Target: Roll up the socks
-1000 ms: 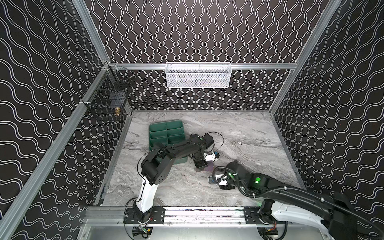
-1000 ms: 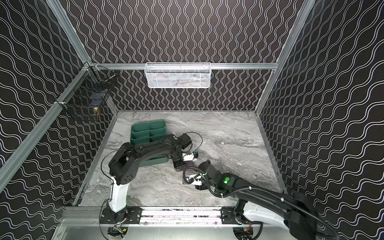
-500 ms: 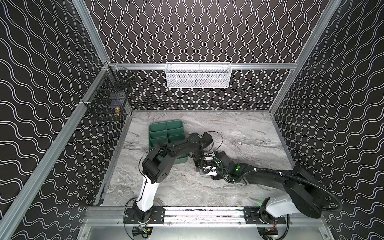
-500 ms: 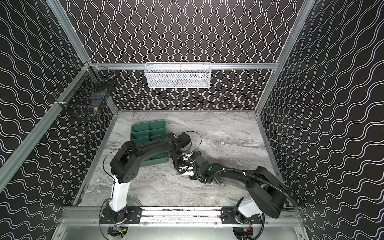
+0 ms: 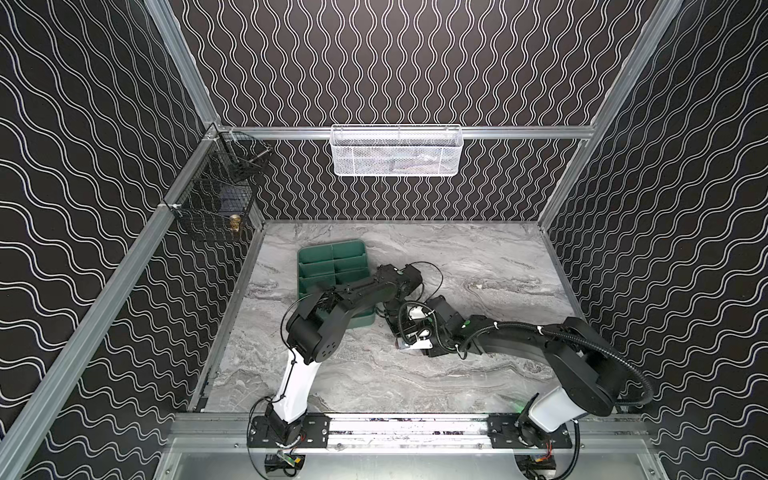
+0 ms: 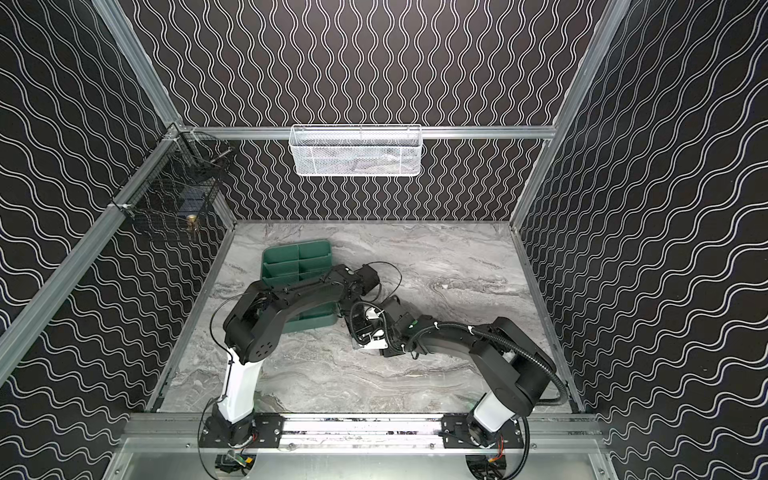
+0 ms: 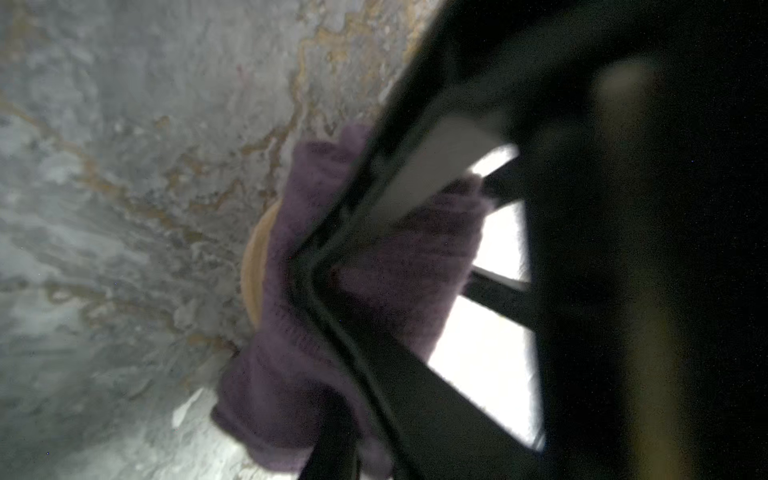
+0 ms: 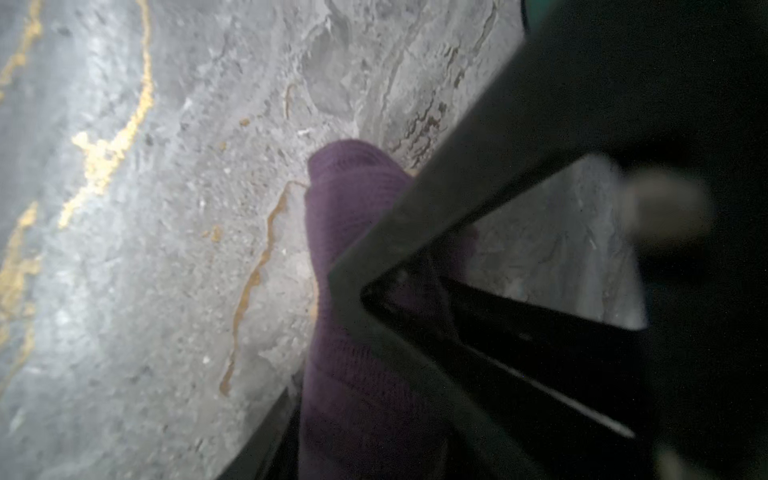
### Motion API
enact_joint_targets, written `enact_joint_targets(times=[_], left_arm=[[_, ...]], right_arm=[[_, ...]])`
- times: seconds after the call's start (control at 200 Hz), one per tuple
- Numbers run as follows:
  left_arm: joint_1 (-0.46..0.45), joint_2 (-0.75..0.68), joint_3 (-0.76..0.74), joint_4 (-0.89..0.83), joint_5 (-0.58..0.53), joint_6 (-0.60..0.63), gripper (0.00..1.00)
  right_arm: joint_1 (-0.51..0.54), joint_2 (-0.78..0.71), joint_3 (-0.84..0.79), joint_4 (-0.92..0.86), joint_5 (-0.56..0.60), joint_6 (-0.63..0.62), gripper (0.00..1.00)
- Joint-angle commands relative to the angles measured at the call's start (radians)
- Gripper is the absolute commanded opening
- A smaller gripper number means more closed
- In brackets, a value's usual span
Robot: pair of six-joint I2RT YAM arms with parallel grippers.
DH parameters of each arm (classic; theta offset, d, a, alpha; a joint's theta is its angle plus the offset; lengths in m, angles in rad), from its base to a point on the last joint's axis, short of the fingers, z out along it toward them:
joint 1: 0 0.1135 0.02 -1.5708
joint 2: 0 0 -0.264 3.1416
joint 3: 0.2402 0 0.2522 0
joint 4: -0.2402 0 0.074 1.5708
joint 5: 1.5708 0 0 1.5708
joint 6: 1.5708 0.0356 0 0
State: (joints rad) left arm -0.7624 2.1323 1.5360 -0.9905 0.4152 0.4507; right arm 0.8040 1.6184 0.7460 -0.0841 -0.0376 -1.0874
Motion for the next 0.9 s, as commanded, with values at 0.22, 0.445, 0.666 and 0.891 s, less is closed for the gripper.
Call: enact_joint_targets(times=[0.22,0.445,0.666,0.891], left_arm=[[-0.026,0.114,-0.049,-0.053,-0.044,0.041,0.01],[0.026,0.006,-0.079,0.044,0.011,-0.028,0.35],[0.034,-0.048,-0.084,0.039,0.070,-0.005,0.45],[0.057,-0.157,-0.146,0.089,0.106,-0.025,0.50]], right_arm=[[-0.003,0.045,-0.025,-0.002,0.010,0.152,0.13],[0.004,0.021,-0.030,-0.069,-0.010,0.170,0.00],[0.005,0.003,-0.033,-0.138,-0.053,0.214,0.00],[-0.012,-0.020,-0.001,-0.257,-0.142,0.257,0.00]])
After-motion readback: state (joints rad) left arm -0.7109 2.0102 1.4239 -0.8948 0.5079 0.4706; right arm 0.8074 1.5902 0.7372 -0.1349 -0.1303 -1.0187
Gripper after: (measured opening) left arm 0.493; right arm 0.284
